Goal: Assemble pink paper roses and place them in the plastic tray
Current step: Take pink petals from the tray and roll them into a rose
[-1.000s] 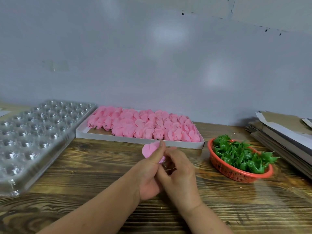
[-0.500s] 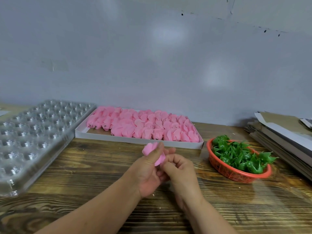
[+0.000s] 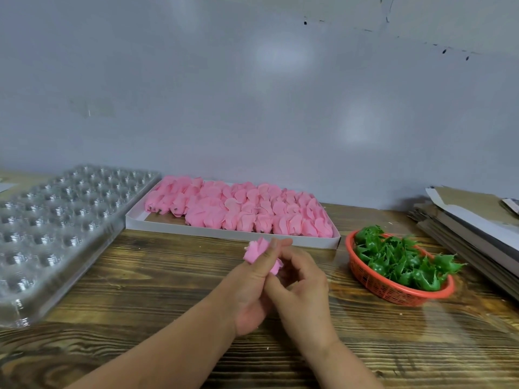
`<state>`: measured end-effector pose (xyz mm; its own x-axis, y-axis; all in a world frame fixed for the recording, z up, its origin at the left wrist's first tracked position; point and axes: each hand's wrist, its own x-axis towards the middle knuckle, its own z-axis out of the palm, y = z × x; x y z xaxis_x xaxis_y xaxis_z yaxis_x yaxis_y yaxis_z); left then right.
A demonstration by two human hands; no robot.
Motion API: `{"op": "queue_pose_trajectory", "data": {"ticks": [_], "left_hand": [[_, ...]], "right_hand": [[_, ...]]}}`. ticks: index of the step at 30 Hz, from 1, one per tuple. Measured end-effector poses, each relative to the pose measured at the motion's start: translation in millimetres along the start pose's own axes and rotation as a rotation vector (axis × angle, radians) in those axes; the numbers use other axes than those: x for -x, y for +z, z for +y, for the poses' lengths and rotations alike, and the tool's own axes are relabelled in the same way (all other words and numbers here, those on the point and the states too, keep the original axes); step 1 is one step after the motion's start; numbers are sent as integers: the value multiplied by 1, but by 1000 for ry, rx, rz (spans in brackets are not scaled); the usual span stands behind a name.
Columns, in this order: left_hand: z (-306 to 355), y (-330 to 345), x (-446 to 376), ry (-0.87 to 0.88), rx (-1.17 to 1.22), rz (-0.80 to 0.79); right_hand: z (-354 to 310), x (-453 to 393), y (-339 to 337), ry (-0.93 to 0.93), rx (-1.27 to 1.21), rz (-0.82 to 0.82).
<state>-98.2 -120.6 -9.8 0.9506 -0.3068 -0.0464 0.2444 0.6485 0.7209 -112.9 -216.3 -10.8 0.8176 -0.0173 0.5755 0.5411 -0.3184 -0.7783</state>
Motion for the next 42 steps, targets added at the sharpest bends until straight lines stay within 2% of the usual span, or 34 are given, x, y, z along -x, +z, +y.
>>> {"op": "queue_pose_trajectory", "data": {"ticks": [4,9,11,13,16,18,21,25,27,29,33,36,38,42], "left_hand": [[4,-2,0,-21,-13,-53],[5,-4,-2,-3,-8,-85],[5,-5,-3,3,34,-72],[6,-4,-4,12,67,-52],[5,-2,-4,38,52,-8],[4,-1,-3,43,64,-1],[3,-2,-3,19,37,-13],[5,-6,-3,16,-12,-17],[5,-6,-3,10,-68,-25],[5,-6,-4,5,-57,-11],[7,-4,-5,-7,31,87],[6,-2,-4,-12,8,109],[5,-2,-5,-9,-18,90],[6,-4,-3,11,-112,27]], "right_hand": [[-2,-3,-3,81,-113,-66],[2,-7,-3,416,-586,-46],[4,-7,-3,451,-663,-45],[3,-5,-3,358,-574,-73],[1,-1,-1,172,-164,-77],[2,0,0,110,5,-29],[3,-3,-1,153,-71,-25],[3,-6,-2,373,-456,-133],[4,-7,-5,466,-550,-173],[3,-6,-6,440,-509,-194],[0,-2,-3,182,-123,-157],[0,-2,-2,138,-23,-117],[0,-4,-2,180,-67,-96],[-2,-6,-2,426,-452,-146]]}}
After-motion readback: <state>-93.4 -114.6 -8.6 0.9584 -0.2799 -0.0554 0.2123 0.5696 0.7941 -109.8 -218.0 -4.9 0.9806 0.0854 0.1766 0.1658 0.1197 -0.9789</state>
